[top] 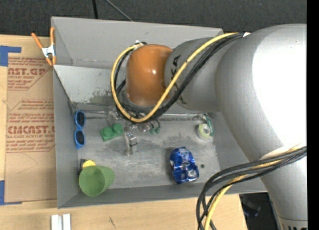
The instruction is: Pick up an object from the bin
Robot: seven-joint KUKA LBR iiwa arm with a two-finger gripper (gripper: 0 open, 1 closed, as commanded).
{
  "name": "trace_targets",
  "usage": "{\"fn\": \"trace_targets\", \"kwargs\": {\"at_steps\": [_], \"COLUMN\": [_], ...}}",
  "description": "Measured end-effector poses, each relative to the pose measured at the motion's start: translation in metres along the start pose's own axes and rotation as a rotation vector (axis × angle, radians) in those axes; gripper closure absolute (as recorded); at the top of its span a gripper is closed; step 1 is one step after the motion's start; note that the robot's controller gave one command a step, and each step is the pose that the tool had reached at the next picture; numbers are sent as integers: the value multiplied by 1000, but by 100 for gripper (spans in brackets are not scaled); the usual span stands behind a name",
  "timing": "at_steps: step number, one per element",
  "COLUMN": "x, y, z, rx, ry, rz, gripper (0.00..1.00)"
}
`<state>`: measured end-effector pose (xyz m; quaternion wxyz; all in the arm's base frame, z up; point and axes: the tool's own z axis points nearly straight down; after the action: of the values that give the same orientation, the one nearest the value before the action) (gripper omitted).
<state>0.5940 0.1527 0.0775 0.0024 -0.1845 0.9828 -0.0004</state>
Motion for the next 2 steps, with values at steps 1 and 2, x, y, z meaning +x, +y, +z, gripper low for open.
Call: {"fn": "trace_targets", "kwargs": {"at_steps": [1, 2], "x": [-5, -6], "y": [13, 12], "z": [8, 6], "rx": [-3, -3], "ry": [1, 1], "rz": [-13, -12], "gripper": [0, 100]}}
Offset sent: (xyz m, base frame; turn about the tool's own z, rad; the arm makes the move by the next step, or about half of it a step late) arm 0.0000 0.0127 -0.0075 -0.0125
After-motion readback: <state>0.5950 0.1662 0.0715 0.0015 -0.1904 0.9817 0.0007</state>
